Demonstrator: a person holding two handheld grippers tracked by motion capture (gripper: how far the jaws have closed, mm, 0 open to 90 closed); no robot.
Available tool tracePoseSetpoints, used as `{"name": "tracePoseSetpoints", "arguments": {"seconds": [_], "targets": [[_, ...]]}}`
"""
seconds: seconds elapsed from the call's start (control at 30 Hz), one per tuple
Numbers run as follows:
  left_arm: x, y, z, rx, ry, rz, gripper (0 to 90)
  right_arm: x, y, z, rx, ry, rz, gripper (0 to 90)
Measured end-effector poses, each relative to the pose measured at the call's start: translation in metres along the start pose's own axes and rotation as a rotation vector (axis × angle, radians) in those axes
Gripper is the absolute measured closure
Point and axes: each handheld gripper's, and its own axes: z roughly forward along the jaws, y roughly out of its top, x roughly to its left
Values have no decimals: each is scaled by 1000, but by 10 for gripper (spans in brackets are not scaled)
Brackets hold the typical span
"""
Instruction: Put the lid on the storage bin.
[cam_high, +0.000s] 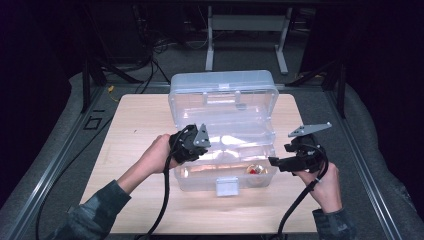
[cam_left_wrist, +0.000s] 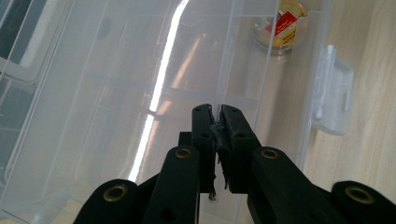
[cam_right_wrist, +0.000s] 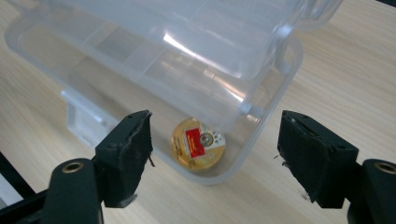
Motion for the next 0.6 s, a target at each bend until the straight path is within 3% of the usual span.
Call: {"name": "tracePoseSetpoints", "arguments": {"seconds": [0.17, 0.43, 0.6], "targets": [[-3, -2, 0, -4, 5, -9, 834, -6, 14, 1, -32, 9, 18, 252], [-11, -3, 1, -14, 62, -26, 797, -7, 27, 11, -46, 10, 19, 252], [-10, -6, 1, -31, 37, -56, 792, -7, 31, 15, -46, 13, 22, 254]]}}
